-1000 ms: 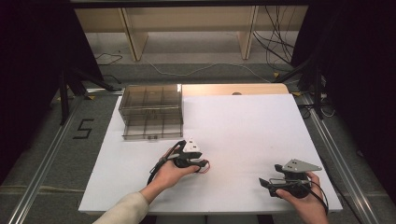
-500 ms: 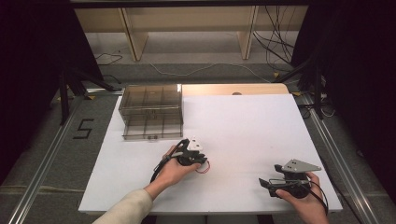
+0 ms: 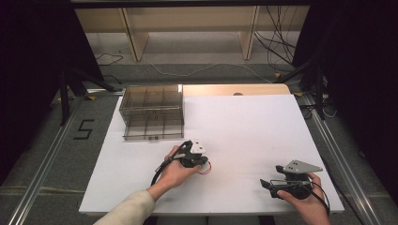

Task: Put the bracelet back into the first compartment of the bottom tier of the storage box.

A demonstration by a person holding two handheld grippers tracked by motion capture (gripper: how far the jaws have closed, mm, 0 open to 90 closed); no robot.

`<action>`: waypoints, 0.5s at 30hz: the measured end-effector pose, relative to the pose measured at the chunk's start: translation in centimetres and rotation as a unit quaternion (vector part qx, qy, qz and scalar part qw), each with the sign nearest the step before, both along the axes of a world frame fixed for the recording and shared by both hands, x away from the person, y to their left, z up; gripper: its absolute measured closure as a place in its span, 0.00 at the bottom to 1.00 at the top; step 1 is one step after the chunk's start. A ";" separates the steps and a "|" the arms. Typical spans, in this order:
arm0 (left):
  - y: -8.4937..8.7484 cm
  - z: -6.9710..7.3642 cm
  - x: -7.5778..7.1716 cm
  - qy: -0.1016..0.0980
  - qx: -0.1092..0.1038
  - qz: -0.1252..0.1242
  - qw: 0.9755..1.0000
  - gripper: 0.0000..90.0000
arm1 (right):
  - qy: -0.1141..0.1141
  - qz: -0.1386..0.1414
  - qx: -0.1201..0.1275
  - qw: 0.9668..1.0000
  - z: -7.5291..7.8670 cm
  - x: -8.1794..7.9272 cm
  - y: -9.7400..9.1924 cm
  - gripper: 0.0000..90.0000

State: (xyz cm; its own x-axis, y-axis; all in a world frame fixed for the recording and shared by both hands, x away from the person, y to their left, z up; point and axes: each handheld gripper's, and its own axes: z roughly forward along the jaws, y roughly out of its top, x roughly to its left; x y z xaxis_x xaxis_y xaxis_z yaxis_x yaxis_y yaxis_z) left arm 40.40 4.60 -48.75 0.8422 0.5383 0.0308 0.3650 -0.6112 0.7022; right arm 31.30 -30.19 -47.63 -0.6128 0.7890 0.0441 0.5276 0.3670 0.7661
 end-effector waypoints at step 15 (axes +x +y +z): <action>0.9 1.2 -0.1 -0.005 -0.030 0.016 0.999 0.99 | 0.000 0.000 0.000 1.000 0.0 0.0 0.0 0.20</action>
